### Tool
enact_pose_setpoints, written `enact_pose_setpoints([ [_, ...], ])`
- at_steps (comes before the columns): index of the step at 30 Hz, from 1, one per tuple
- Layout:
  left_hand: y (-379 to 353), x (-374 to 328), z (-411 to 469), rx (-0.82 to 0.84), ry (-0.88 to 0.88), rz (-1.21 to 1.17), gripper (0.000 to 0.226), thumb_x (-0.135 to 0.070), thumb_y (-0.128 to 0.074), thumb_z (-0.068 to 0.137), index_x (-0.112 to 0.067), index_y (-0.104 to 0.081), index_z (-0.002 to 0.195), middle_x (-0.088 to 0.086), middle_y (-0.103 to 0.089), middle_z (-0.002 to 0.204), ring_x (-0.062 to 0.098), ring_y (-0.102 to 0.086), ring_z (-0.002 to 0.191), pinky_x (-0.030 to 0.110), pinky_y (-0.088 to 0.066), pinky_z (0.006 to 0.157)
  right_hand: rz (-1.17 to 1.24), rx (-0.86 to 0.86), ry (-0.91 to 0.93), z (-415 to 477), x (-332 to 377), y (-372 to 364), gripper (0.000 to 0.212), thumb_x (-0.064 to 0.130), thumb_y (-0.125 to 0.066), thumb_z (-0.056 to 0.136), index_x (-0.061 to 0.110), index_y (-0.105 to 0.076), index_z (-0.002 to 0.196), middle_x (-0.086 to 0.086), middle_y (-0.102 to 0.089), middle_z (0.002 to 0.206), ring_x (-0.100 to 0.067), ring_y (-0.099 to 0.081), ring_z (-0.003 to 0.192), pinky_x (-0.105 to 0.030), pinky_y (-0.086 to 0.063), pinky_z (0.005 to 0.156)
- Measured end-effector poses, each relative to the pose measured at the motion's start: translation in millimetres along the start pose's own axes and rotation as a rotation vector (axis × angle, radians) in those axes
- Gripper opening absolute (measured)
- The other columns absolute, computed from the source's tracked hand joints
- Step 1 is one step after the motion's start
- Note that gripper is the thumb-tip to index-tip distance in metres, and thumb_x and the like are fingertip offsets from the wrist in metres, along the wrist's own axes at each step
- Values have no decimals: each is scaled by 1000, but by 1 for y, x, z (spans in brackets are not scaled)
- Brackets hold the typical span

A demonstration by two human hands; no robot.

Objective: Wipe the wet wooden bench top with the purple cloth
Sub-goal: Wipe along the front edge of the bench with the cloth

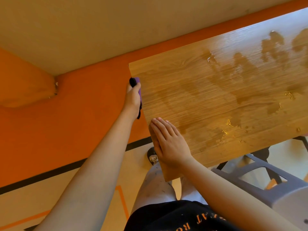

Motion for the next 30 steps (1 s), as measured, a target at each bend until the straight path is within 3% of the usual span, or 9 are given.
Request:
enact_pose_setpoints([
  [4, -2, -24, 53, 9, -44, 108, 38, -24, -42, 99, -14, -41, 136, 6, -53, 126, 24, -51, 115, 40, -41, 101, 3, -3, -2, -1, 1, 1, 55, 30, -46, 94, 7, -37, 144, -8, -37, 150, -20, -24, 143, -37, -18, 118],
  [8, -4, -33, 75, 31, -55, 167, 34, -25, -43, 96, -14, -44, 128, 11, -55, 117, 34, -53, 114, 53, -40, 103, -4, -11, -3, -1, 1, 0, 54, 32, -43, 95, 9, -36, 144, -7, -37, 150, -19, -24, 143, -37, -18, 118],
  [12, -3, -31, 62, 45, -96, 142, 38, -28, -40, 96, -16, -43, 132, 11, -54, 127, 30, -52, 118, 50, -39, 104, -8, -10, 3, -3, 1, 2, 56, 31, -47, 93, 10, -37, 144, -6, -37, 150, -18, -22, 143, -35, -16, 119],
  [17, 1, -13, 17, -9, -84, 27, 40, -21, -36, 101, -17, -36, 142, 6, -44, 141, 21, -41, 129, 34, -33, 106, 19, -15, -3, -1, 0, 4, 55, 29, -48, 93, 9, -39, 143, -6, -39, 149, -18, -25, 143, -35, -17, 118],
  [24, 10, 55, -80, 26, 84, -150, 26, -19, -39, 100, -23, -47, 125, 4, -55, 125, 19, -52, 118, 38, -39, 106, 20, -5, 7, -1, 2, 2, 52, 30, -41, 95, 9, -40, 143, -7, -40, 149, -20, -27, 142, -35, -16, 118],
  [27, 12, 82, -127, 60, 142, -258, 28, -15, -38, 101, -24, -49, 124, 3, -59, 122, 16, -55, 116, 35, -44, 101, 39, 36, 18, -1, 1, -1, 54, 30, -37, 94, 7, -39, 142, -9, -40, 148, -21, -27, 142, -34, -13, 119],
  [30, 16, 109, -173, 33, 174, -316, 36, -16, -36, 101, -23, -44, 135, 0, -56, 128, 14, -54, 117, 32, -45, 97, 89, 72, 56, -2, 1, 0, 53, 30, -35, 94, 6, -40, 141, -11, -41, 148, -25, -29, 141, -37, -18, 118],
])
Point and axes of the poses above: each hand's wrist, its own z-axis towards the middle knuckle, its own y-axis out of the back of the hand, x = y × z, the point moved 10 cm from there along z, towards the middle knuckle
